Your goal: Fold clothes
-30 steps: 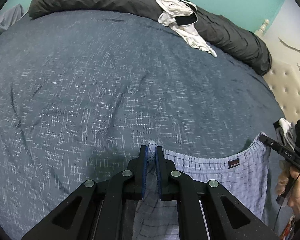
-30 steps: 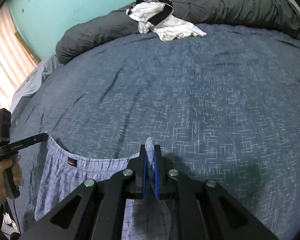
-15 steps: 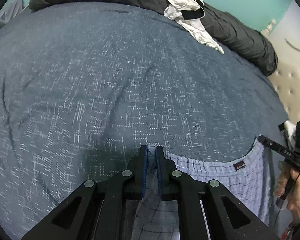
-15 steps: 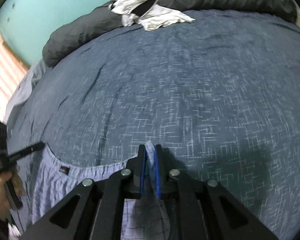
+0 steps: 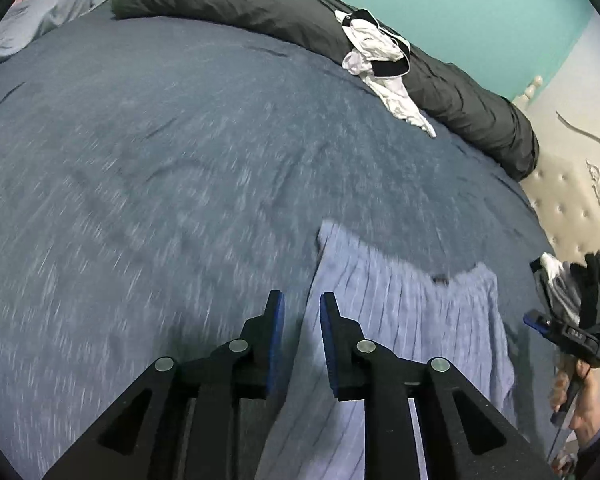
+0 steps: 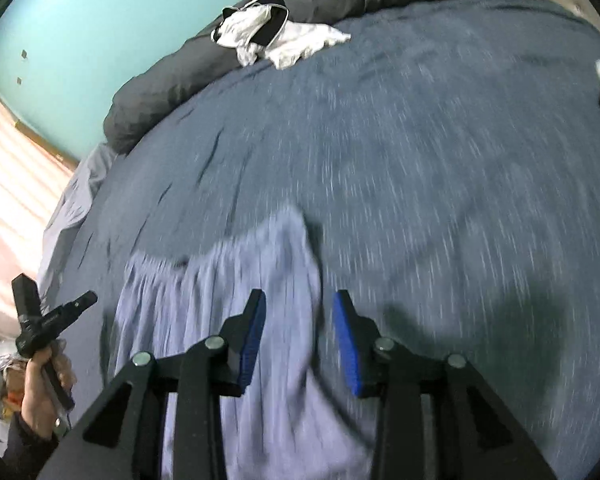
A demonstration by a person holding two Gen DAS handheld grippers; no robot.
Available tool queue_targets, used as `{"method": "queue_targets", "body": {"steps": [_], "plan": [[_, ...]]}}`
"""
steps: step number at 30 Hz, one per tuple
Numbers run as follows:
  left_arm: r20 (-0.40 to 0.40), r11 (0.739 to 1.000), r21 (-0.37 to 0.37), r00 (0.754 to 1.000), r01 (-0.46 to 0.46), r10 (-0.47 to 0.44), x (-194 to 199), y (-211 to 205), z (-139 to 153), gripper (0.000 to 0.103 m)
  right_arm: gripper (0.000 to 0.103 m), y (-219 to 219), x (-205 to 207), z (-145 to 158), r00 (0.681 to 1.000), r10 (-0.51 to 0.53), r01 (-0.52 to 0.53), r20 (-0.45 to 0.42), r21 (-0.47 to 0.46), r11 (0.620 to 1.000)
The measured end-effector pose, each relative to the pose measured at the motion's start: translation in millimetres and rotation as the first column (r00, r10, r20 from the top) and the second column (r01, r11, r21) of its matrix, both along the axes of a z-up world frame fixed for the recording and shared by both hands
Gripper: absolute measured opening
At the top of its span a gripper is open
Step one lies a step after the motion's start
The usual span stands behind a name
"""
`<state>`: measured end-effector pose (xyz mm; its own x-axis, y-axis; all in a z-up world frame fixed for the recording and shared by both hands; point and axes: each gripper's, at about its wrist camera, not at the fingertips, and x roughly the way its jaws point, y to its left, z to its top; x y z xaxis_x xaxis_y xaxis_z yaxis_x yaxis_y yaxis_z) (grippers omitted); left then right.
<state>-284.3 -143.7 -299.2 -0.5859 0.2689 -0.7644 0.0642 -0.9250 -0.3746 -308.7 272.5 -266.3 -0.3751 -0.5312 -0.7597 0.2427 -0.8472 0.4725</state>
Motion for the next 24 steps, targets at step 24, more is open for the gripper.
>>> {"method": "queue_targets", "body": {"steps": [24], "plan": [[0.073, 1.000, 0.008, 0.997, 0.003, -0.003, 88, -5, -58, 0.021, 0.023, -2, 46, -32, 0.998, 0.031, -0.040, 0.055, 0.186, 0.982]]}}
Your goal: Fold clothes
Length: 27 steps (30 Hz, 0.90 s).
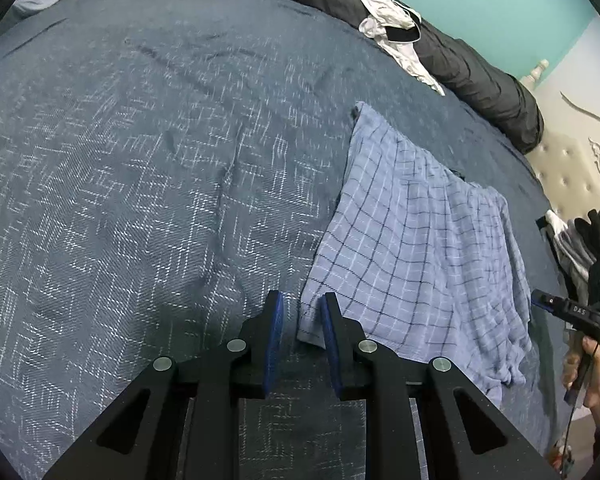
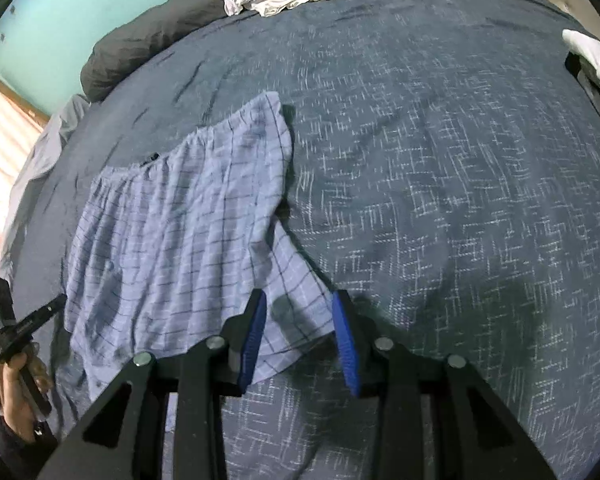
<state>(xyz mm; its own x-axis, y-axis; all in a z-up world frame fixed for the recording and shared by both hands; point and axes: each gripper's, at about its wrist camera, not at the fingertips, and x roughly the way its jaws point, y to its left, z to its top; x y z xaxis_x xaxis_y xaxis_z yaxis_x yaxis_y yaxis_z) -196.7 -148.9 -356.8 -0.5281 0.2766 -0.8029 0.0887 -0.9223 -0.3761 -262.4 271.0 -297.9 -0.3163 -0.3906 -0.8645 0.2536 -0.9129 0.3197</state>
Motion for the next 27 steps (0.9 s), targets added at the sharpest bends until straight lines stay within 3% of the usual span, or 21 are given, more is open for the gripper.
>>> {"method": "queue_targets", "body": {"steps": [3, 6, 18, 27], "plan": [[-0.001, 1.000, 0.011, 1.000, 0.000, 0.000, -1, 0, -1, 0.021, 0.009, 1, 0, -5, 1.000, 0.003, -0.003, 0.012, 0.013, 1.000], [-0.007, 1.000, 0.020, 1.000, -0.005, 0.005, -1, -1, 0, 0.021, 0.003, 2, 2, -4, 1.000, 0.005, -0.005, -0.002, 0.013, 1.000], [0.010, 1.000, -0.003, 1.000, 0.004, -0.004, -4, 5, -6, 0.021, 0.002, 30, -1, 19, 0.996, -0.079, 0.078, -0.045, -0.029, 0.997], [0.018, 1.000, -0.009, 1.000, 0.008, -0.008, -7, 6, -8, 0.021, 0.002, 69, -9, -1, 0.972, -0.234, 0.236, 0.035, -0.074, 0.969]]}}
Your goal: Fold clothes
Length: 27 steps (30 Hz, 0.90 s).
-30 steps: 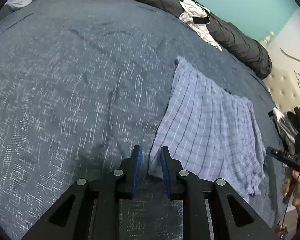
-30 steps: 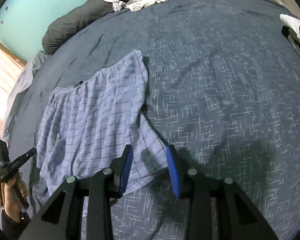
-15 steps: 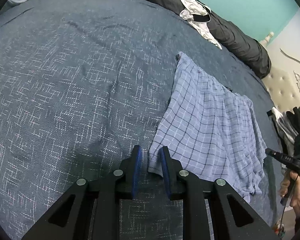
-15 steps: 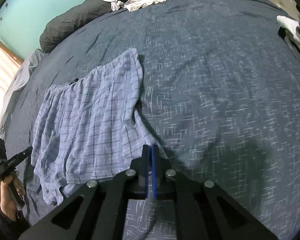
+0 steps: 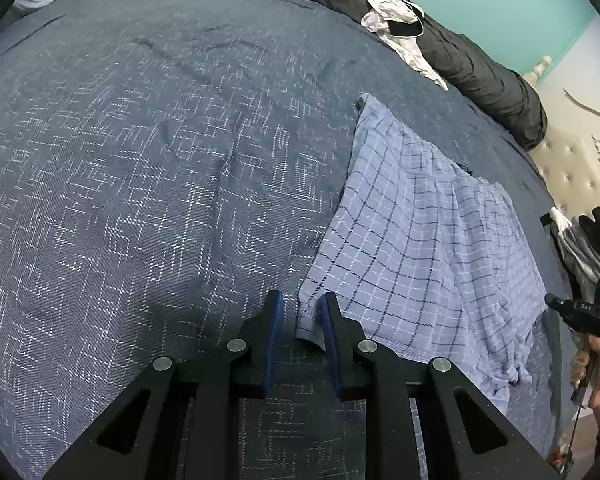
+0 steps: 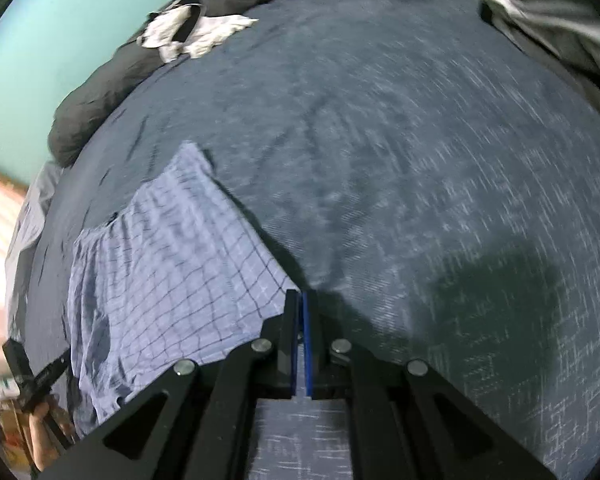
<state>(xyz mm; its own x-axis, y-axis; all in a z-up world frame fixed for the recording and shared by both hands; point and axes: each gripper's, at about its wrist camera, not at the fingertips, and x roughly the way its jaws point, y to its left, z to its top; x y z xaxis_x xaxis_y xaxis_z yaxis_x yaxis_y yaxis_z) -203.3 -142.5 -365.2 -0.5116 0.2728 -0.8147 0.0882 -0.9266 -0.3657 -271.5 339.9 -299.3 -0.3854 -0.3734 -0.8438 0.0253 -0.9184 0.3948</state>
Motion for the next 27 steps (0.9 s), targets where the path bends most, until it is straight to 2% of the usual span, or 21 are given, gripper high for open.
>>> {"method": "queue_targets", "body": {"steps": [8, 14, 17, 27], "plan": [[0.005, 1.000, 0.013, 1.000, 0.001, -0.001, -2, -1, -1, 0.021, 0.002, 12, -8, -2, 0.999, -0.042, 0.042, -0.006, -0.012, 0.999], [0.005, 1.000, 0.015, 1.000, 0.005, -0.005, -4, -4, -1, 0.021, 0.002, 12, -16, -10, 0.998, -0.056, 0.056, 0.009, 0.035, 0.998], [0.003, 0.999, 0.038, 1.000, 0.000, 0.000, -3, -8, 0, 0.021, 0.002, 14, -15, -5, 0.998, -0.060, 0.060, -0.010, 0.004, 0.998], [-0.003, 0.994, 0.107, 1.000, -0.002, 0.002, 6, -20, 5, 0.021, 0.002, 21, -13, -4, 0.999, -0.035, 0.035, 0.006, -0.007, 0.999]]}}
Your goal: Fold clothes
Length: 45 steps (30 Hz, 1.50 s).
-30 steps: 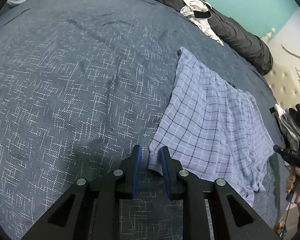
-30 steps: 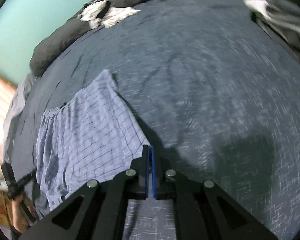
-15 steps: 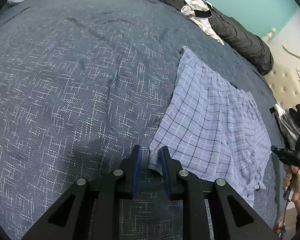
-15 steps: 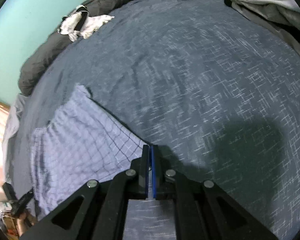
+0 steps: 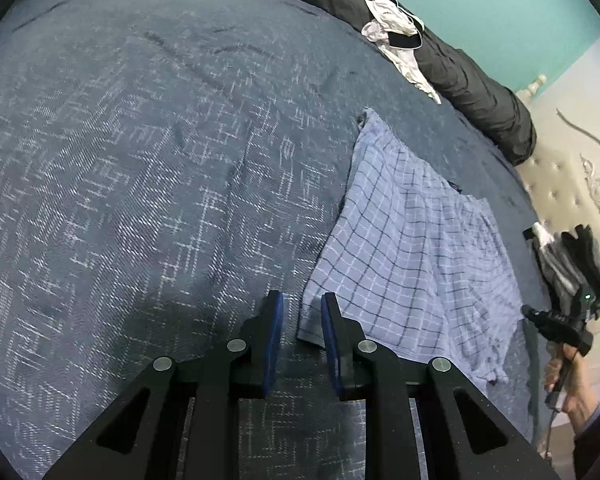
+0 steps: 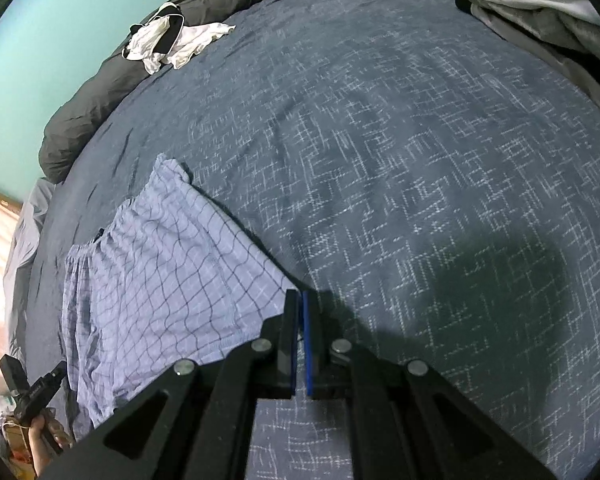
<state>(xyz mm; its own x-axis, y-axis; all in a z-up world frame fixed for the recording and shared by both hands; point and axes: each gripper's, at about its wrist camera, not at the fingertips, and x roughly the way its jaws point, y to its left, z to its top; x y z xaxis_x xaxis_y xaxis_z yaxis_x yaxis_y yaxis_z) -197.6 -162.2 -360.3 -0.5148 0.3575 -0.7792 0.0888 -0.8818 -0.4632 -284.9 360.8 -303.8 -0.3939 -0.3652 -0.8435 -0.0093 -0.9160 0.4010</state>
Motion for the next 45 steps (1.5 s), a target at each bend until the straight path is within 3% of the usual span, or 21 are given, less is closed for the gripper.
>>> {"method": "queue_targets", "body": {"steps": [7, 11, 21, 29, 39, 45], "plan": [[0.019, 0.999, 0.017, 0.999, 0.029, -0.030, -1, 9, -8, 0.019, 0.002, 0, -1, -3, 1.000, 0.003, -0.003, 0.010, -0.002, 1.000], [0.016, 1.000, 0.005, 1.000, 0.018, -0.018, -2, 6, -8, 0.003, 0.002, 1, -3, -4, 1.000, 0.007, -0.007, 0.011, -0.001, 1.000], [-0.046, 0.997, -0.067, 0.999, -0.027, 0.024, 4, -10, 16, 0.002, 0.002, 0, -6, -2, 1.000, 0.024, -0.024, 0.002, 0.000, 1.000], [-0.036, 0.994, -0.058, 0.996, -0.089, 0.087, -10, -36, 13, 0.002, 0.002, 3, -6, 0, 1.000, 0.021, -0.021, -0.002, 0.005, 1.000], [-0.001, 0.995, -0.058, 0.997, -0.083, 0.083, -5, -26, 2, 0.002, 0.002, 5, -7, -8, 1.000, 0.017, -0.017, 0.022, -0.005, 1.000], [-0.007, 0.993, -0.034, 0.994, -0.110, 0.110, -3, -28, 13, 0.005, 0.014, 16, -10, 2, 1.000, -0.027, 0.027, 0.006, -0.021, 0.999]]}}
